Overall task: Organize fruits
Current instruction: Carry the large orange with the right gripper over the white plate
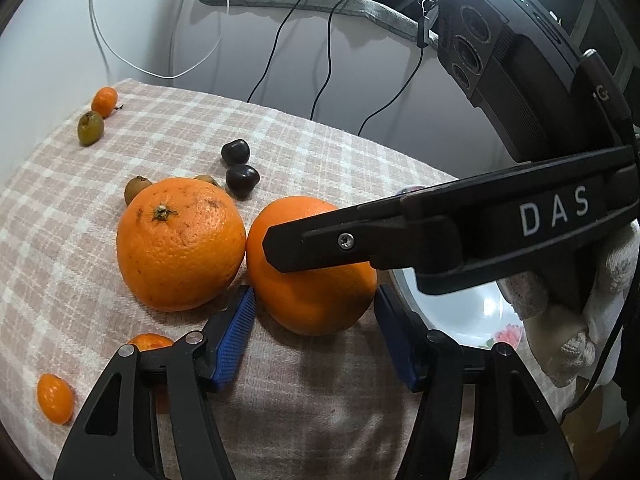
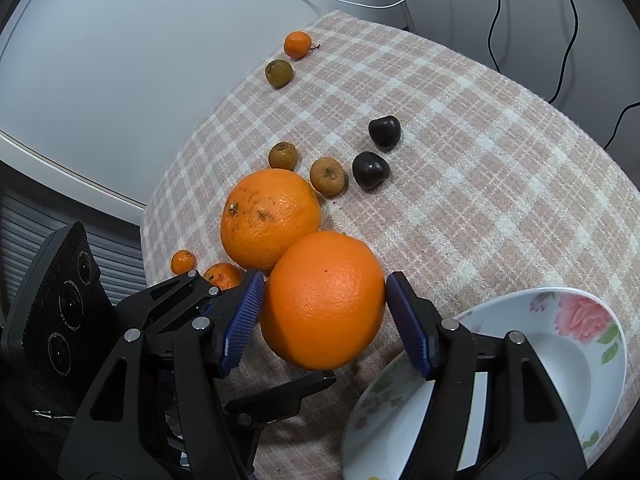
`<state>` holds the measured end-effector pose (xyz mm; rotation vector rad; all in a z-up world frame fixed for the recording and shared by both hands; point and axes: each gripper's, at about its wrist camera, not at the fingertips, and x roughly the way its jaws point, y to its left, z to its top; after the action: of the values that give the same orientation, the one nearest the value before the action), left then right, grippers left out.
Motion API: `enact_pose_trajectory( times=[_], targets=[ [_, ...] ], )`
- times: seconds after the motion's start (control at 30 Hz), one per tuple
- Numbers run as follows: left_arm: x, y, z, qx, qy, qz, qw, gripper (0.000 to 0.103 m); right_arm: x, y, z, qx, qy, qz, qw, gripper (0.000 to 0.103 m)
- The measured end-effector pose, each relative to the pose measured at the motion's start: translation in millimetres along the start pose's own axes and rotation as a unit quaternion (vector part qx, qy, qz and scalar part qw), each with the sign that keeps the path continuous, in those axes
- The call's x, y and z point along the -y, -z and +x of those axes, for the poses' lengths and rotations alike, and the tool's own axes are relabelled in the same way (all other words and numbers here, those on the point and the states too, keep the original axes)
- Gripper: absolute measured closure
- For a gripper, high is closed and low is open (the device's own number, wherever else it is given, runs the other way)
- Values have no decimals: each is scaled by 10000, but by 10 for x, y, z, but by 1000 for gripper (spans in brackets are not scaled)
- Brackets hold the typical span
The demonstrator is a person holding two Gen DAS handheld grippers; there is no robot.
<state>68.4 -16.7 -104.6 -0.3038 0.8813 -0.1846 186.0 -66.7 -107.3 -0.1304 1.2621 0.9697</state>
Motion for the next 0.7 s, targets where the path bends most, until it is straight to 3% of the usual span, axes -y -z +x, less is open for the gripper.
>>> enact_pose_trajectory(
  times=[0.7],
  targets=[
    [291, -40, -248, 197, 162, 269, 9993, 42, -97, 132, -469, 396, 60, 50, 9992, 37]
  ],
)
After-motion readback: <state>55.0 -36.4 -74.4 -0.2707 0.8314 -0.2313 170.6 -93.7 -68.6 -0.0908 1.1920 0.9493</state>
